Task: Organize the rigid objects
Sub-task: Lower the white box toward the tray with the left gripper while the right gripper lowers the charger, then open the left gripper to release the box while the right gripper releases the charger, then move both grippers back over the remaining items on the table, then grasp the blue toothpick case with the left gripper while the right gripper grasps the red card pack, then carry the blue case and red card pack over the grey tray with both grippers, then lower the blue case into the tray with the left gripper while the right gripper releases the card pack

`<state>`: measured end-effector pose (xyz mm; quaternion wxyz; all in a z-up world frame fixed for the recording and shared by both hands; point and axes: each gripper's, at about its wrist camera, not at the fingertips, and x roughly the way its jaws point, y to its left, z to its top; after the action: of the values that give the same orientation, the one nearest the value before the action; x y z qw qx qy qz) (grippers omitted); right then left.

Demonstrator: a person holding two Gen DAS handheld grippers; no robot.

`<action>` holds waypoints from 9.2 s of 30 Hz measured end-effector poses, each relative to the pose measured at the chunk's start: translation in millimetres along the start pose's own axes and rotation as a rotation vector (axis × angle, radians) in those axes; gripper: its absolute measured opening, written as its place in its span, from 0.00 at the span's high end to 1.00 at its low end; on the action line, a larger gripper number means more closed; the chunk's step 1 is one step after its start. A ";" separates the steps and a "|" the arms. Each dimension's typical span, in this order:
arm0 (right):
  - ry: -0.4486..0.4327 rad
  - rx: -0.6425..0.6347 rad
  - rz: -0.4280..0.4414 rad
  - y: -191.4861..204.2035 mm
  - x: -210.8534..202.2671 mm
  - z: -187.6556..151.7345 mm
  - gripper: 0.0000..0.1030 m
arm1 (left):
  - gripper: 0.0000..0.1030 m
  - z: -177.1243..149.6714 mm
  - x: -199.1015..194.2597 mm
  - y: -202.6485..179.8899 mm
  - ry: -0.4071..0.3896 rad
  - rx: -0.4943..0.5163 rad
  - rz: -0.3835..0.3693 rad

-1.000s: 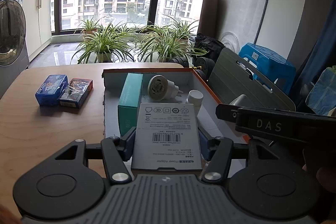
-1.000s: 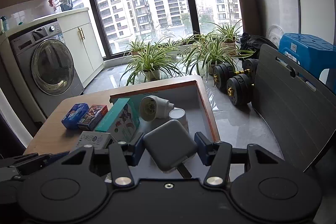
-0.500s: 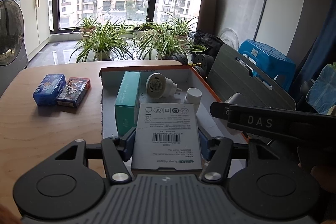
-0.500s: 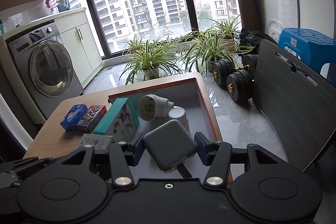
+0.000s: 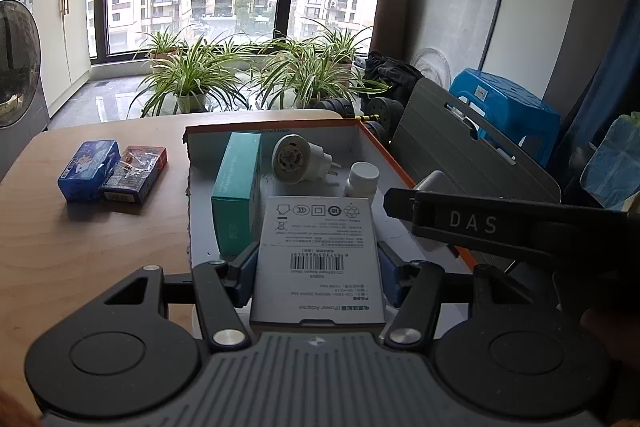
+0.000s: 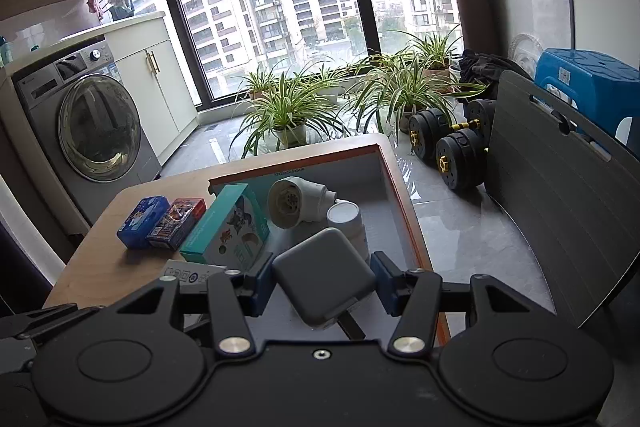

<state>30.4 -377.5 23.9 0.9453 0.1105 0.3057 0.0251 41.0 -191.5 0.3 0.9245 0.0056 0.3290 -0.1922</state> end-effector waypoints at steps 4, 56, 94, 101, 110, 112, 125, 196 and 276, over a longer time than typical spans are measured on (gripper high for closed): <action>0.003 -0.002 0.002 1.9 1.1 0.1 0.39 | 0.42 -1.2 0.6 -0.7 0.005 0.002 -0.003; -0.034 0.056 0.023 -4.4 -0.5 2.9 0.36 | 0.31 -3.2 4.9 -1.9 0.036 0.000 -0.021; 0.003 -0.103 0.102 96.9 -1.1 0.8 0.16 | 0.09 16.1 -56.5 123.4 -0.021 -0.171 0.215; 0.023 -0.132 0.122 123.0 9.4 0.9 0.16 | 0.09 19.6 -57.2 144.5 -0.025 -0.181 0.231; 0.056 -0.156 0.128 146.4 26.2 0.5 0.15 | 0.08 23.0 -50.7 167.7 -0.017 -0.190 0.244; 0.059 -0.157 0.128 149.3 28.9 0.0 0.15 | 0.07 24.2 -47.1 173.9 -0.017 -0.188 0.248; 0.088 -0.134 0.140 153.3 51.7 8.1 0.14 | 0.04 56.3 44.7 219.6 0.059 -0.155 0.235; -0.012 -0.072 -0.056 70.0 -67.6 7.1 0.31 | 0.39 14.7 -47.4 79.4 -0.063 -0.067 -0.019; 0.115 -0.088 0.040 35.1 8.5 21.0 0.31 | 0.39 -17.3 -6.8 14.7 0.039 -0.011 0.005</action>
<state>50.2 -346.5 43.5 0.9294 0.0733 0.3560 0.0637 31.0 -173.2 -10.9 0.9185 0.0051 0.3478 -0.1881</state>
